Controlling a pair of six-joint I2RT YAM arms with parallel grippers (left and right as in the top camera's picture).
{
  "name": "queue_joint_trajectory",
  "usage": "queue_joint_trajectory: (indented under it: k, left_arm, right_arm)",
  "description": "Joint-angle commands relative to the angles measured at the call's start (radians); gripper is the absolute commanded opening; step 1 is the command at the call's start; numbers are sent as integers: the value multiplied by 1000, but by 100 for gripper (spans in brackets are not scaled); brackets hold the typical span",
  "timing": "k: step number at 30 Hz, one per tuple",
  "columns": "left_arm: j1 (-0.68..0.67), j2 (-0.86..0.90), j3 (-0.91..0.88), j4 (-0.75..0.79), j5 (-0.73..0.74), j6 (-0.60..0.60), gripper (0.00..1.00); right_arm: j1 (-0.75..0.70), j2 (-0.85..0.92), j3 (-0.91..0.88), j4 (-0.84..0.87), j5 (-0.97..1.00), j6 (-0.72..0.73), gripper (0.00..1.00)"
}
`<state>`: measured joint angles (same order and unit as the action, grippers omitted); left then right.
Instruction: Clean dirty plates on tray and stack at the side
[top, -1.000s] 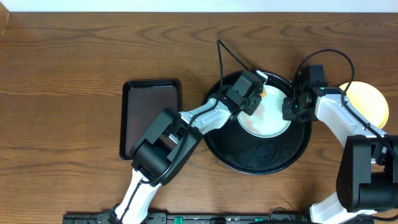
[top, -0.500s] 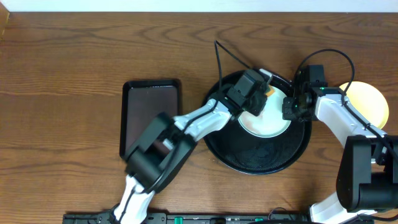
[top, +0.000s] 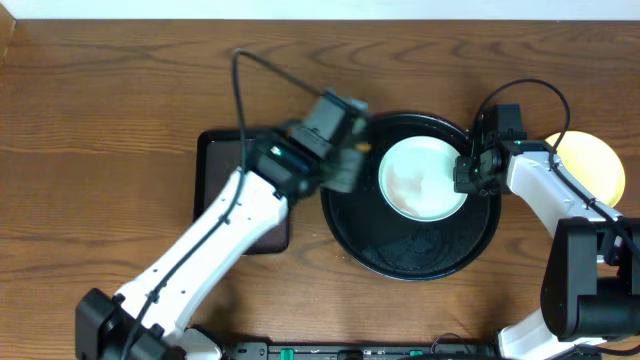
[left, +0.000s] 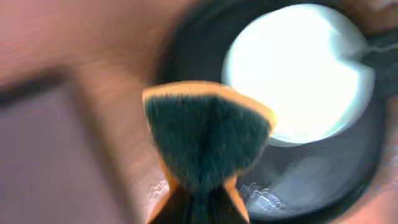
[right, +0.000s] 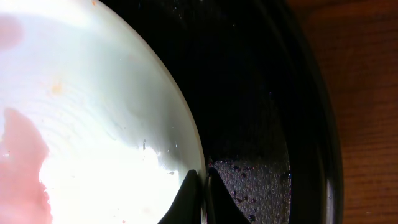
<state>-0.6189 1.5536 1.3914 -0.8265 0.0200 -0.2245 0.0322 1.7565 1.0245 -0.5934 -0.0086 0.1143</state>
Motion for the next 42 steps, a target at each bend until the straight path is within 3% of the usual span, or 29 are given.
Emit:
queue_joint_trajectory:
  k: [1, 6, 11, 14, 24, 32, 42]
  left_arm:
    - [127, 15, -46, -67, -194, -66, 8]
    - [329, 18, -138, -35, -185, -137, 8]
    - [465, 24, -240, 89, 2, -79, 8]
    - [498, 38, -309, 157, 21, -80, 8]
    - [482, 142, -423, 346, 34, -10, 8]
    - [460, 239, -423, 470, 195, 54, 8]
    - [395, 244, -423, 460, 234, 162, 8]
  right_arm:
    - [9, -22, -5, -1, -5, 0, 1]
    - [9, -22, -5, -2, -7, 0, 1]
    - [9, -22, -5, -3, -7, 0, 1]
    - [9, -22, -5, -3, -7, 0, 1]
    - [9, -22, -5, -4, -7, 0, 2]
    - [9, -22, -5, -4, -7, -7, 2]
    - [9, -22, -5, -4, -7, -7, 2]
